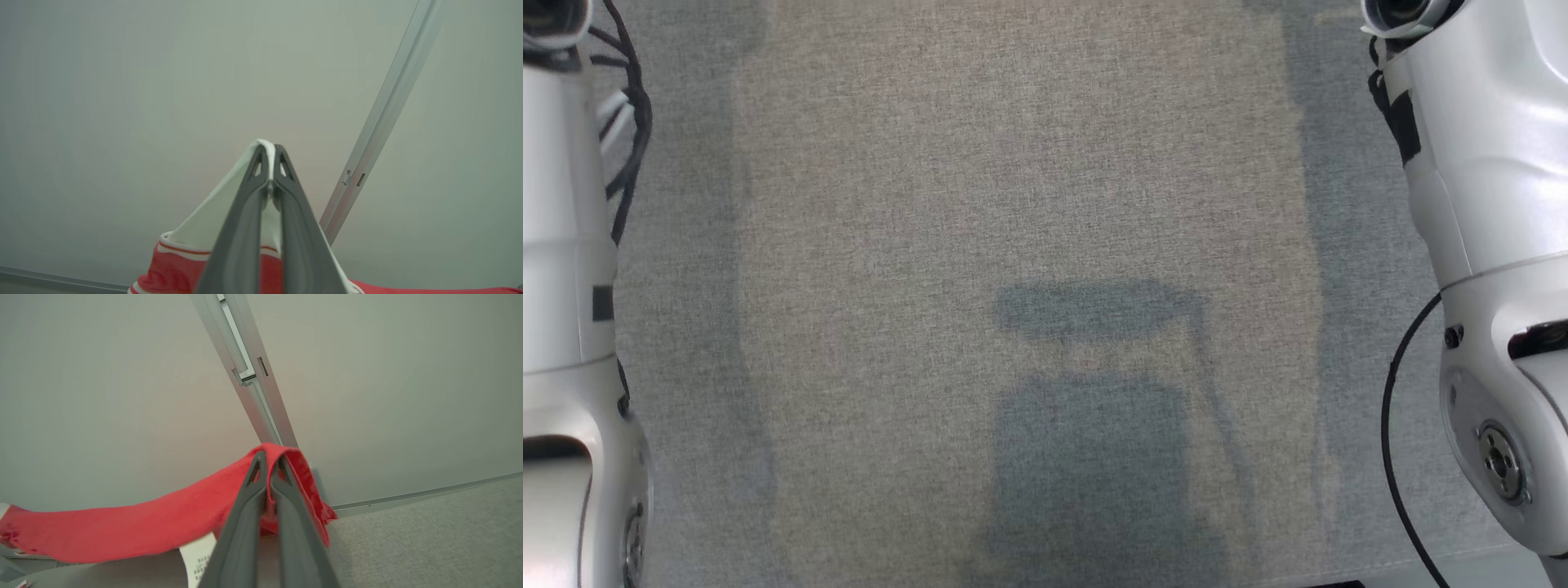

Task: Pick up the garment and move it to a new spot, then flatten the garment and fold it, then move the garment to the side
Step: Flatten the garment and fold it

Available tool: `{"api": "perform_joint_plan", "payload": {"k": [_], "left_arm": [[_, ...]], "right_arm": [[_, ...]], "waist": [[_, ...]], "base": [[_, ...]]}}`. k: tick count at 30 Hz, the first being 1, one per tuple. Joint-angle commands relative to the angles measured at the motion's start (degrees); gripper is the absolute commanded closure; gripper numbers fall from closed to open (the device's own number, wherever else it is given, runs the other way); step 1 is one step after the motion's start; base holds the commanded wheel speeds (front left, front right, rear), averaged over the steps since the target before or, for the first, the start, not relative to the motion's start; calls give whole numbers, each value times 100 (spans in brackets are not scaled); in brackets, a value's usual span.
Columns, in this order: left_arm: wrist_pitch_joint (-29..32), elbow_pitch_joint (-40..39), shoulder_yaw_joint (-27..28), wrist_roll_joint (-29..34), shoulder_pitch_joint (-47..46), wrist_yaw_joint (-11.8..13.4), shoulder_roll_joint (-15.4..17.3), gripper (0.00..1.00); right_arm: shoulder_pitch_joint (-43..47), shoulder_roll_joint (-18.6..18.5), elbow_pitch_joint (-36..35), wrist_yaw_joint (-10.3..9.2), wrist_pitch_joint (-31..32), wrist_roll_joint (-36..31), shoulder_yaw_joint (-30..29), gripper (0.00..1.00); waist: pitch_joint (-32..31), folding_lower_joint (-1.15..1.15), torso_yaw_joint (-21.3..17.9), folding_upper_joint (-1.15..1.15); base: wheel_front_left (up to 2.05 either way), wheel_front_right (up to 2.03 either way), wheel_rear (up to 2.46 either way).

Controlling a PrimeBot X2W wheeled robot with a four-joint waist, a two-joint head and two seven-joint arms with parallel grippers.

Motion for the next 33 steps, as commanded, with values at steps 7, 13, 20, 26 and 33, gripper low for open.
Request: {"api": "perform_joint_plan", "payload": {"k": [7,13,20,26,33], "left_arm": [[77,-1087,-63,-336,1187,-126,265,100],[341,-2167,-59,-381,2223,-69,523,100],[645,-3286,-65,-550,3632,128,635,100],[655,-3795,-176,-625,5095,278,571,100],[536,-3986,-287,-833,6486,424,317,100]], "right_arm": [[793,-184,-496,1,-28,554,428,100],[1370,-307,-952,2,-26,783,771,100],[2261,-474,-1639,2,-26,1089,1033,100],[3357,-568,-2156,2,-27,1337,947,100],[4623,-525,-2651,1,-28,1523,690,100]], "waist": [[-47,-1,5,0],[-210,-1,-39,0],[-640,-1,-19,0],[-1238,-1,58,0],[-1904,-1,156,0]], "base": [[0,0,0],[0,0,0],[0,0,0],[0,0,0],[0,0,0]]}}
